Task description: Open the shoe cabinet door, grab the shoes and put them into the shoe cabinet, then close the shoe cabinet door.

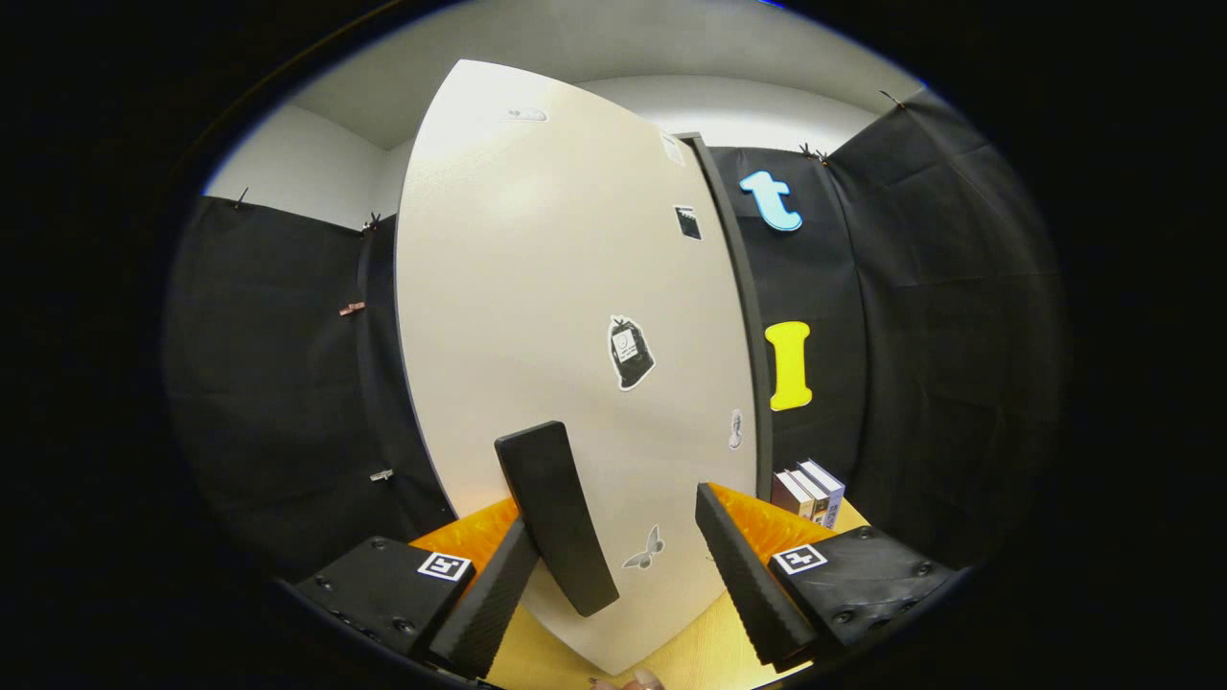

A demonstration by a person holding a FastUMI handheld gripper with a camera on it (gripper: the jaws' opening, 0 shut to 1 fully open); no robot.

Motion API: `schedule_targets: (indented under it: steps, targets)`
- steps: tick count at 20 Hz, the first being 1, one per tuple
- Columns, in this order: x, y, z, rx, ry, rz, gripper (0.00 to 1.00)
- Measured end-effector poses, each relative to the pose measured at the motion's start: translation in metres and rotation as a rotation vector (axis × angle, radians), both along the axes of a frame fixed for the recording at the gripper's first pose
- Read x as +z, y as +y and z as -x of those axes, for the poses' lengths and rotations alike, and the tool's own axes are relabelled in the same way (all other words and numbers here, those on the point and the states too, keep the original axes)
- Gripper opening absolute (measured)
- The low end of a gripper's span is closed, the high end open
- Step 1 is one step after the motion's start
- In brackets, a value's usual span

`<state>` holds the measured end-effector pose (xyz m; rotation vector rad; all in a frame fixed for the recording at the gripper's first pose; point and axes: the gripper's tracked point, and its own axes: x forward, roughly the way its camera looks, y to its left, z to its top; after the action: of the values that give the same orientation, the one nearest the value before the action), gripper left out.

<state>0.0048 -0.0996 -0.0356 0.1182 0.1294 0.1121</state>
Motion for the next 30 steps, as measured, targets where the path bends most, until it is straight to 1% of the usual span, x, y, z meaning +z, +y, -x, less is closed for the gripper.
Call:
schedule_targets:
  steps: [3, 11, 13, 21, 26, 30]
  targets:
    - [-0.005, 0.023, -0.017, 0.005, -0.001, 0.012, 1.00]
    - [-0.012, 0.073, -0.067, -0.001, -0.024, 0.028, 1.00]
    - [-0.018, 0.085, -0.084, 0.009, -0.029, 0.028, 1.00]
    - [-0.017, 0.095, -0.091, 0.051, -0.035, 0.010, 1.00]
    - [-0.017, 0.100, -0.101, 0.055, -0.049, 0.032, 1.00]
    - [-0.019, 0.105, -0.109, 0.068, -0.050, 0.014, 0.99]
